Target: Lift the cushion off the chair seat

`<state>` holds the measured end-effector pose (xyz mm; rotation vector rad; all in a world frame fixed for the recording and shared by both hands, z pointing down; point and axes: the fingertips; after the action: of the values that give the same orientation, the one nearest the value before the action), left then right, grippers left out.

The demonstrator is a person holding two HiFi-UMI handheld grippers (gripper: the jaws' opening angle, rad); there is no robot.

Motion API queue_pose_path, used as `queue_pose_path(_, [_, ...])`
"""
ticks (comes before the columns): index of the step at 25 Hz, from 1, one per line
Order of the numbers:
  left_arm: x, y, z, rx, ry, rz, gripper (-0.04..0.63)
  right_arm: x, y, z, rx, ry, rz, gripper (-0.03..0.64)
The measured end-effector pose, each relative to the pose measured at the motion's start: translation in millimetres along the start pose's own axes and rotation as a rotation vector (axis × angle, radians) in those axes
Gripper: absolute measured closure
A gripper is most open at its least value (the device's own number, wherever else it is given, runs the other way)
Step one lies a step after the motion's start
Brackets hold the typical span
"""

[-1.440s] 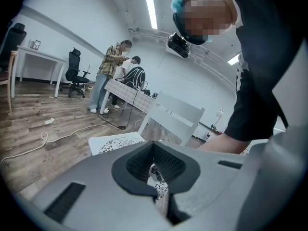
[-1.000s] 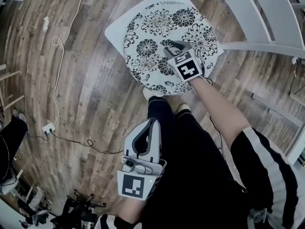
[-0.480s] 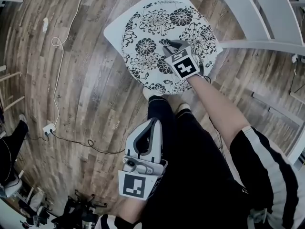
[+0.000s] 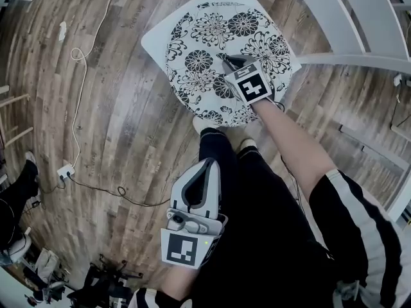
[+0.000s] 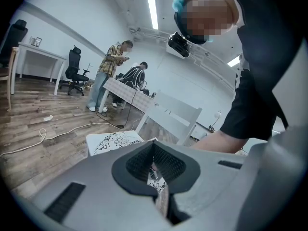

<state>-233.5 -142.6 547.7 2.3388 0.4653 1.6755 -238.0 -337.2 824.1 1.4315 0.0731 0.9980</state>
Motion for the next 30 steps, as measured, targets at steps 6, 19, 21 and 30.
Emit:
queue_pose_path(6, [-1,-1,-1,-0.009,-0.001,0.003,0.594,-3,-6,-1,-0.017,0.025,0.007,0.575])
queue_pose_path(19, [-5,1,15,0.026,0.019,0.022,0.594,-23,-43,-14,-0.084,0.063,0.108,0.58])
queue_pose_path(21, [-7,1,16,0.021,0.013,0.025,0.594,-26,-49,-16,-0.094,0.069,0.119,0.581])
queue_pose_path(30, [-17,-4,23,0.021,0.027,0.046,0.594,-38,-82,-21,-0.113,0.099,0.174,0.581])
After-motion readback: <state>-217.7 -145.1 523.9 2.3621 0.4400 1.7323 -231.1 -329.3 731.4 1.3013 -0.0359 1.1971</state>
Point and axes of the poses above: the fingertips, and each gripper's own axes: y forward along the fingers, z to its right, x out of its underside, and after that the axes turned 10 degrees about y, right-handed
